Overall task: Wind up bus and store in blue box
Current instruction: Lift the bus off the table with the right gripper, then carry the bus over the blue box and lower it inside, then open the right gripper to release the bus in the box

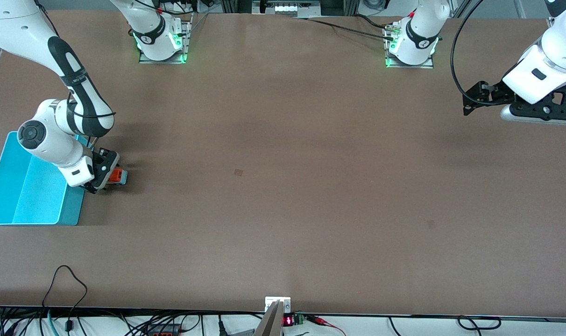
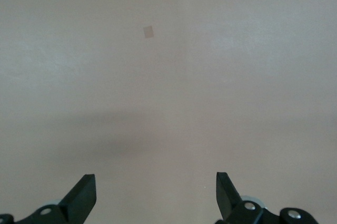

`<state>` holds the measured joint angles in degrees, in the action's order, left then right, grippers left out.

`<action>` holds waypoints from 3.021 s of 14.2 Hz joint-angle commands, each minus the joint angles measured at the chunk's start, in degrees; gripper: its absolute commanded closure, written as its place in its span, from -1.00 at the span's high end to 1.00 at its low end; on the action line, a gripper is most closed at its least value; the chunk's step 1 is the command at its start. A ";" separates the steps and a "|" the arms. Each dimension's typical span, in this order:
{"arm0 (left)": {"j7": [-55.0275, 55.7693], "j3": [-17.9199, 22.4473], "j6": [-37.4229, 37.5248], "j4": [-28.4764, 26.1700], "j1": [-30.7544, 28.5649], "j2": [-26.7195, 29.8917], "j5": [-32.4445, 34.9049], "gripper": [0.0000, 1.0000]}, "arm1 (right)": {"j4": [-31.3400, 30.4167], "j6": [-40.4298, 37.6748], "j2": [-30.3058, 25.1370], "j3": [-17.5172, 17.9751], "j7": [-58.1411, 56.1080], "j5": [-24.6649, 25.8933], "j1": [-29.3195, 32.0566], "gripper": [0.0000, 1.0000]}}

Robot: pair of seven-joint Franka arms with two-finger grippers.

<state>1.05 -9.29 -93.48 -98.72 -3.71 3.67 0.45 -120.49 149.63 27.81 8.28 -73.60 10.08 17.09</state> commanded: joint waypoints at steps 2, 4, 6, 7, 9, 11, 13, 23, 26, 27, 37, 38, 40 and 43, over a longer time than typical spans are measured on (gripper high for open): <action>0.62 -0.12 1.37 2.39 0.19 -1.21 -0.01 1.00 | 0.78 -0.04 0.49 0.95 -0.85 -1.29 1.02 -0.54; 0.62 -0.12 1.37 2.74 0.19 -1.39 -0.01 1.00 | 0.78 -0.13 0.49 0.95 -0.50 -1.29 1.02 -1.00; 0.53 -0.12 1.37 2.83 0.19 -1.56 -0.01 1.00 | 0.87 -0.13 0.40 0.95 0.99 -1.29 0.85 -1.00; 0.53 -0.12 1.37 2.83 0.19 -1.56 -0.01 1.00 | 0.87 -0.13 0.14 0.95 3.44 -1.29 0.15 -1.00; 0.70 -0.12 1.37 2.83 0.19 -1.56 -0.01 1.00 | 2.70 -0.74 -1.08 0.95 12.37 -1.38 -2.83 -1.00; 0.71 -0.20 1.37 2.83 0.19 -1.65 -0.01 1.00 | 4.29 -6.08 -4.42 0.95 22.92 -3.04 -5.91 -1.00; 0.71 -0.12 1.29 2.83 0.19 -1.65 -0.01 1.00 | 7.44 -12.66 -7.32 0.95 30.41 -3.93 -6.71 -1.00; 0.88 -0.20 1.37 2.92 0.28 -1.65 -0.01 1.00 | 13.51 -23.33 -11.04 -14.06 38.09 -10.61 -3.55 -1.00; 1.06 -0.20 1.37 2.92 0.28 -1.65 -0.10 1.00 | 15.11 -22.72 -7.44 -17.23 39.23 -11.40 -3.37 -1.00; 0.88 -0.20 1.29 2.92 0.19 -1.65 -0.18 1.00 | 15.20 -21.32 -5.86 -18.37 40.02 -13.06 -3.37 -1.00; 0.62 -0.12 2.16 6.35 0.01 -4.29 -0.10 1.00 | 16.17 -11.47 2.86 -19.18 45.12 -15.36 -0.04 -1.00; 0.79 -0.12 2.08 6.43 0.10 -4.38 -0.01 1.00 | 16.08 -11.47 3.30 -19.18 45.12 -15.36 0.23 -1.00; 0.44 -0.12 2.16 6.43 -0.16 -4.46 -0.10 1.00 | 15.99 -11.55 3.74 -19.18 45.30 -15.44 0.49 -1.00; 0.35 -0.03 2.16 6.35 -0.34 -4.46 -0.19 1.00 | 15.64 -11.73 5.14 -19.18 45.21 -16.50 0.49 -0.93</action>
<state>1.11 -9.28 -92.93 -94.34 -3.81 0.18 0.45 -105.19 138.44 32.23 -11.21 -28.87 -5.30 17.23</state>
